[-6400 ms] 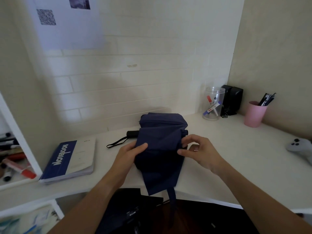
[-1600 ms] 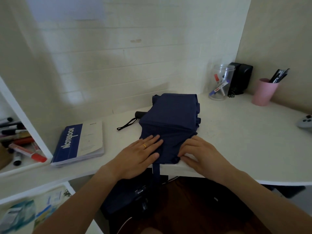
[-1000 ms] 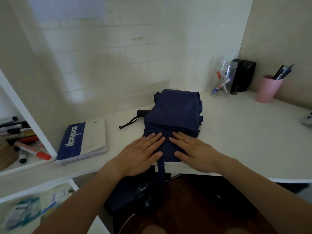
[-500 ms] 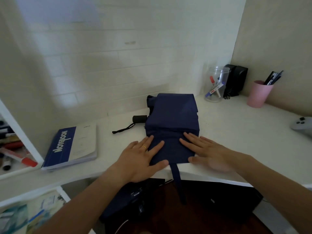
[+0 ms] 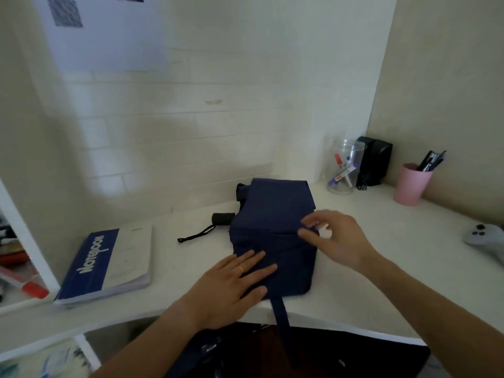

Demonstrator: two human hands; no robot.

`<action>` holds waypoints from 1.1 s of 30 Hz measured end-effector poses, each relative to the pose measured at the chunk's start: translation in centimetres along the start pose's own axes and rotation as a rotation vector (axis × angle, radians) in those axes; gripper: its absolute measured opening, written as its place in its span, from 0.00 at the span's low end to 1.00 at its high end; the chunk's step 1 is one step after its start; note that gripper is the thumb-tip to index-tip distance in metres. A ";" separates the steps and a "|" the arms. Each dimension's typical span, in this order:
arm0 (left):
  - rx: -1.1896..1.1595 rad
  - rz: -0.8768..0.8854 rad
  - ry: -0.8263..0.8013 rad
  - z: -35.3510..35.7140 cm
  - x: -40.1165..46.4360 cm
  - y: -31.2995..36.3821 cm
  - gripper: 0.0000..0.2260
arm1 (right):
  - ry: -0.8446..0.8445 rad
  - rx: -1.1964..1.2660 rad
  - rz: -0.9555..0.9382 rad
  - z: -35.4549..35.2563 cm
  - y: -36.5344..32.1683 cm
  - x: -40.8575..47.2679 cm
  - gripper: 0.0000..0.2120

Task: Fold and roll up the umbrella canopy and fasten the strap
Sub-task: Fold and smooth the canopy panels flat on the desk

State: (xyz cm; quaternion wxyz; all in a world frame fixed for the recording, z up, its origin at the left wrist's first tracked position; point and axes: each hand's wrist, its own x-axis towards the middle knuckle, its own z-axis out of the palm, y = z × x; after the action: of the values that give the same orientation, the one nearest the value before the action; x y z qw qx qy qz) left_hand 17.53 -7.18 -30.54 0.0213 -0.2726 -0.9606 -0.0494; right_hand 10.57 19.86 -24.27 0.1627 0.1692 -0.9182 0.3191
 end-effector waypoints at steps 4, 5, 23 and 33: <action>0.021 -0.007 0.021 0.1 -0.1 0.1 0.23 | 0.081 0.397 0.534 0.1 -1.5 5.3 0.20; 0.022 -0.007 0.027 0.1 -0.1 0.1 0.23 | 0.017 0.529 0.620 0.2 -1.8 6.2 0.21; 0.029 0.023 0.153 0.9 -0.3 -0.3 0.24 | -0.109 0.741 0.371 -0.4 -3.5 -1.2 0.15; -0.631 -0.480 0.761 -2.1 -1.8 2.3 0.19 | -0.154 0.953 0.376 2.6 -1.6 -5.9 0.11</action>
State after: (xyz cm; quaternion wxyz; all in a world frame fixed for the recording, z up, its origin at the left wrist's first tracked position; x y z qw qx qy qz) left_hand 20.32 -6.45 -28.38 0.2725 -0.0019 -0.8589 -0.4337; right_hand 16.04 18.23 -27.75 -0.0606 0.0799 -0.6946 0.7124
